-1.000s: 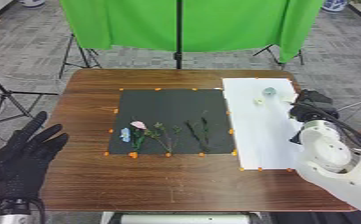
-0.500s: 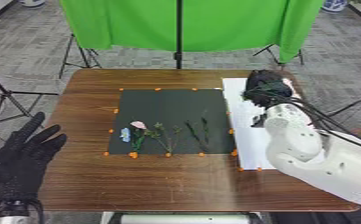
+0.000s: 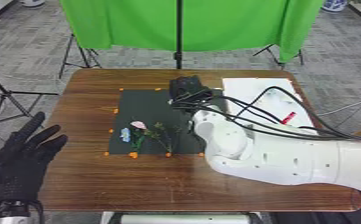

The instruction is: Arrange flowers

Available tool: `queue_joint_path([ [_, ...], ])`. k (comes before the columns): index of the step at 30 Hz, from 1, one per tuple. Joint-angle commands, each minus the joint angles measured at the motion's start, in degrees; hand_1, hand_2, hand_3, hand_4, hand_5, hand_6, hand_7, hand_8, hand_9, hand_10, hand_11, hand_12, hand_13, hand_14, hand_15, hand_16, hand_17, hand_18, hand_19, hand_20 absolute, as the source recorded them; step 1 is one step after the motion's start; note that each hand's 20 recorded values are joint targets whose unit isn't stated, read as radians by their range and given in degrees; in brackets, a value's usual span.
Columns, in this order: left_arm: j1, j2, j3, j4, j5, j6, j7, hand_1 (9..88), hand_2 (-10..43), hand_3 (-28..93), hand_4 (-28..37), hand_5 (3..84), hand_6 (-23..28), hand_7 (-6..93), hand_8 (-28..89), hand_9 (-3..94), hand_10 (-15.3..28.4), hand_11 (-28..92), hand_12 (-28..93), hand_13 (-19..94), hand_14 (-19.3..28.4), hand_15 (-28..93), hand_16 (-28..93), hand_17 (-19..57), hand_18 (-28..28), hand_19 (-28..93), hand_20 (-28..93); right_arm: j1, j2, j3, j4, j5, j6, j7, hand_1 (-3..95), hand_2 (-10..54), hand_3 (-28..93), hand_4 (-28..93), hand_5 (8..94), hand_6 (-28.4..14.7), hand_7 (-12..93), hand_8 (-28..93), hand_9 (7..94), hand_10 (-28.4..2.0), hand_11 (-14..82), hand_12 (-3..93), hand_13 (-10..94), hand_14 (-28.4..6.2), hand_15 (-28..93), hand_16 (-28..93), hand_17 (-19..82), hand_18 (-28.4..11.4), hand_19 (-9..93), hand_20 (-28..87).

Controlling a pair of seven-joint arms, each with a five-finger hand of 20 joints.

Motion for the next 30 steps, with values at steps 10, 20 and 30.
queue_joint_path([
  [10,-3.6,1.45,0.06,1.51,0.95,-2.55,-2.50,19.3,5.5,79,-28.3,33.3,6.5,15.9,-11,33.7,17.0,38,9,27,25.6,70,-14,-8.0,20.8,56,32,0.9,-8.1,-4.7,3.6,1.0,-3.7,0.8,53.9,-9.5,71,-28,85.9,3.2,18,4,93.7,-5.6,22.1,23.7,88,-3.1,50,24,31,-16.4,80,22],
  [20,-4.1,0.50,-0.01,1.60,1.61,-3.47,-3.01,20.1,5.9,79,-28.2,34.1,8.4,12.5,-9,33.1,19.8,33,9,25,27.6,67,-14,-8.6,21.2,56,32,0.8,-9.5,-5.5,4.6,1.2,-4.8,1.3,54.2,-9.5,69,-28,84.5,4.1,20,3,93.7,-4.8,23.0,23.1,88,-2.9,50,23,31,-16.2,80,22],
  [30,-4.6,0.29,0.46,1.82,1.72,-3.72,-3.41,20.6,5.9,79,-28.2,34.8,9.4,11.3,-8,33.2,21.2,30,11,24,28.3,66,-13,-8.8,21.2,55,32,3.9,-11.4,-10.4,4.2,-4.4,-2.7,4.4,53.4,-9.5,69,-28,82.6,3.5,21,1,93.7,-5.0,22.0,24.2,86,-3.4,53,23,29,-16.8,80,23],
])
